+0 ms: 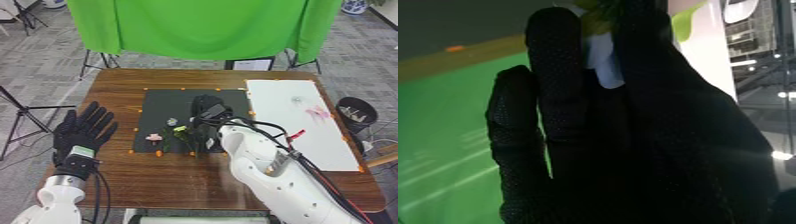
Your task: Arrange flowers
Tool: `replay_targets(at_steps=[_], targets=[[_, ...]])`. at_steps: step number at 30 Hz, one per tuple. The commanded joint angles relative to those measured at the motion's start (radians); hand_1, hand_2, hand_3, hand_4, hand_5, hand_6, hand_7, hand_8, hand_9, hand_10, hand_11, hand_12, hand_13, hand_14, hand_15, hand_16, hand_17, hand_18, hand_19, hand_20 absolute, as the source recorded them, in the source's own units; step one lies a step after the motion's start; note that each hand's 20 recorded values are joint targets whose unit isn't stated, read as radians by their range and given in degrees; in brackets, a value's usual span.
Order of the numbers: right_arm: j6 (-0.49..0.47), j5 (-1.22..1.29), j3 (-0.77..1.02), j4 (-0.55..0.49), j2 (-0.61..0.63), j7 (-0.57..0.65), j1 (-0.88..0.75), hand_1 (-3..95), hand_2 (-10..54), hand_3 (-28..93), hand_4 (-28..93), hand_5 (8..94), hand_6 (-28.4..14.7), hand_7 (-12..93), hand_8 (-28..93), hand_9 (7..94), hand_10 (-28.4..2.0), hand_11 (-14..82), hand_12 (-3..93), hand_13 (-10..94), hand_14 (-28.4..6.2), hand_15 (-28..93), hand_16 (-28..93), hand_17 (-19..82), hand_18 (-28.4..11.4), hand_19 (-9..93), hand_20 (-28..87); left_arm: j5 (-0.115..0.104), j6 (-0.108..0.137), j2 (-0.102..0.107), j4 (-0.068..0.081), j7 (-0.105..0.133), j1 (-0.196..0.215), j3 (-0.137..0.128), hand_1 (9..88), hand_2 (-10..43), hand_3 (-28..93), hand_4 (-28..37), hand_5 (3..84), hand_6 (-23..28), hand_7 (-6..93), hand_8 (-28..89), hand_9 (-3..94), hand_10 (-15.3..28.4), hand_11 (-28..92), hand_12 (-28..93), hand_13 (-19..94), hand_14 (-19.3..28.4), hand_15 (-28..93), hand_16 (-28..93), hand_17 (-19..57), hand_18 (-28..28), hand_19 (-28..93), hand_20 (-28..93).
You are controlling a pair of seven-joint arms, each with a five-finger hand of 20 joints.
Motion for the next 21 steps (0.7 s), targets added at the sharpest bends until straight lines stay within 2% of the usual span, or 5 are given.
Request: replay_targets(at_steps=[1, 6, 8, 14, 21], targets=[[-0.069, 0.026, 0.025, -0.023, -0.014, 0.032, -0.030, 54.3, -9.5, 67, -28, 68.7, 0.6, 28, -2, 78.2, -8.2, 10.0, 27.7, 71, -7.1, 40, 39, 35, -21.0, 75, 38, -0.026, 0.026, 0.000, -0.005, -0.009, 0.011, -0.010, 27.2, 16.0, 72, -28.3, 47.5, 9.6, 15.0, -8, 40.7, 16.0, 24, 15, 29, 16.8, 40, -6, -7.2, 16.5, 39, 13], [-0.095, 0.038, 0.034, -0.036, -0.022, 0.050, -0.036, 50.9, -9.5, 69, -28, 67.3, -0.1, 27, -2, 73.9, -10.2, 15.4, 21.6, 69, -8.9, 43, 30, 34, -21.0, 74, 36, -0.024, 0.023, -0.006, -0.002, -0.024, 0.003, -0.005, 26.7, 16.9, 72, -28.3, 46.0, 9.6, 15.0, -8, 40.8, 16.0, 24, 15, 29, 16.9, 40, -6, -7.1, 16.5, 39, 13], [-0.110, 0.047, 0.039, -0.039, -0.025, 0.052, -0.039, 50.2, -9.5, 70, -28, 67.1, -0.1, 26, -2, 72.7, -10.7, 16.6, 19.3, 69, -9.1, 43, 29, 34, -21.1, 74, 36, -0.025, 0.031, -0.009, -0.002, -0.030, 0.000, -0.005, 26.6, 16.9, 72, -28.3, 45.9, 9.7, 14.9, -8, 40.8, 16.0, 24, 14, 29, 16.9, 41, -7, -7.1, 16.5, 39, 13], [-0.133, 0.046, 0.048, -0.041, -0.026, 0.051, -0.034, 44.1, -9.5, 77, -28, 62.9, -0.3, 23, -13, 68.3, -12.2, 16.3, 16.9, 67, -9.7, 42, 26, 33, -20.6, 72, 33, -0.041, 0.035, -0.006, -0.005, -0.006, 0.004, -0.004, 26.2, 16.8, 72, -28.3, 40.9, 9.4, 14.9, -8, 39.8, 15.8, 23, 14, 29, 16.9, 41, -7, -7.2, 16.6, 40, 13], [-0.161, 0.041, 0.059, -0.048, -0.028, 0.047, -0.031, 43.5, -9.5, 77, -28, 60.3, -1.0, 22, -13, 65.5, -12.8, 15.0, 16.3, 66, -10.1, 39, 25, 33, -20.0, 69, 31, -0.042, 0.026, -0.006, -0.006, 0.004, 0.011, -0.005, 26.0, 16.2, 73, -28.3, 40.5, 9.4, 15.0, -8, 39.3, 15.9, 23, 14, 28, 16.8, 40, -7, -7.2, 16.6, 40, 13]])
